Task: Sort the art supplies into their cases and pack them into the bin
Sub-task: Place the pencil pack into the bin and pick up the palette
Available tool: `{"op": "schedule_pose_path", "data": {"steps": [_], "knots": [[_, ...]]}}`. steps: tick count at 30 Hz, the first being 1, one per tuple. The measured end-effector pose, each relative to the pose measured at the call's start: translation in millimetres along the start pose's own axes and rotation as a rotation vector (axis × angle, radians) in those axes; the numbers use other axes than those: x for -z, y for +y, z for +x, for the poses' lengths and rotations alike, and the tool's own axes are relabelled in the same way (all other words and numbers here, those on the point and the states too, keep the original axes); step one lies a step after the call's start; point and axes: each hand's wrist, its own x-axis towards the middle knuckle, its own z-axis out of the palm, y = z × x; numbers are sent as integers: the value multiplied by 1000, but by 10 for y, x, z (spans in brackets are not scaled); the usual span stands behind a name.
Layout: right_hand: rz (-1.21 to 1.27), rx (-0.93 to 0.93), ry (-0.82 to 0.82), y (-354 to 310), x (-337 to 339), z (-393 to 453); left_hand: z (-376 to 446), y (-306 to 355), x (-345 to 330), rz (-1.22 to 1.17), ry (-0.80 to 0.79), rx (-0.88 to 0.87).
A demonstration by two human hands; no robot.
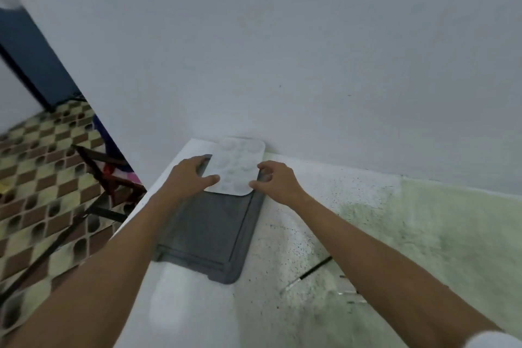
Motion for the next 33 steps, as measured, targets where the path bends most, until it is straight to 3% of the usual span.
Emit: {"op": "schedule_pose_path", "data": {"steps": [7,12,17,20,24,29,33], "knots": [[76,-80,24,80,-278,384,405,-303,-134,-89,-98,23],[428,-89,184,13,-227,257,366,-317,-260,-345,-98,32],[726,-99,191,67,52,-114,105,95,-411,-532,-178,0],[831,-88,225,45,305,-417,-102,447,-466,-628,-82,-41],[762,63,231,-62,830,-1017,-349,986,-241,-754,38,-123],[522,233,273,-75,1541,-2042,-812,1718,-160,-982,-179,-187],[444,201,262,292,1898,-2827,-1359,2056,-484,-1042,-370,-217]]}}
